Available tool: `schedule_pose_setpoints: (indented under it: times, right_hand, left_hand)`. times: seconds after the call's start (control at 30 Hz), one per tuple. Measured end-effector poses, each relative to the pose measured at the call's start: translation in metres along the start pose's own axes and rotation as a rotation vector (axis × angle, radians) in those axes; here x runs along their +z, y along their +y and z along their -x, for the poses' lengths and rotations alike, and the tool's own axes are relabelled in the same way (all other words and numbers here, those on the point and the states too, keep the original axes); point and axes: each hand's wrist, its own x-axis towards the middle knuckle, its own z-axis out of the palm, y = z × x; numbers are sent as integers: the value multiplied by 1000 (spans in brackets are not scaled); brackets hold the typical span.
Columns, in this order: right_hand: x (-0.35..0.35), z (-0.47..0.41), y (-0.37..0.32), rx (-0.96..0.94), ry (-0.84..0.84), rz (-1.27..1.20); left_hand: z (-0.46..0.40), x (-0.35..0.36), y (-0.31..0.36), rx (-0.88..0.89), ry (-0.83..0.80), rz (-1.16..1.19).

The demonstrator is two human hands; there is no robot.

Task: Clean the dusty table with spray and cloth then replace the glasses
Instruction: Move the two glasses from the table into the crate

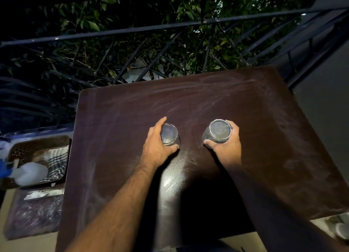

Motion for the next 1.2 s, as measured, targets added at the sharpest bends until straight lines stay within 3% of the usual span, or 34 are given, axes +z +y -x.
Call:
schedule_pose_setpoints:
  times: [0.2,0.53,0.87,1.2]
  right_hand:
    - [7,2,0,30,26,-80]
    - [33,15,-22,-123,-29,-74]
    - [136,69,-90,-213,-141,-101]
    - [254,147,-142,-231,-224,-124]
  left_hand:
    - [7,8,-13,-119,105,231]
    - [16,-12,-25,-66,227,237]
    - [42,-122,-79,-82,358,224]
    - [72,-259,-186,-92,461,197]
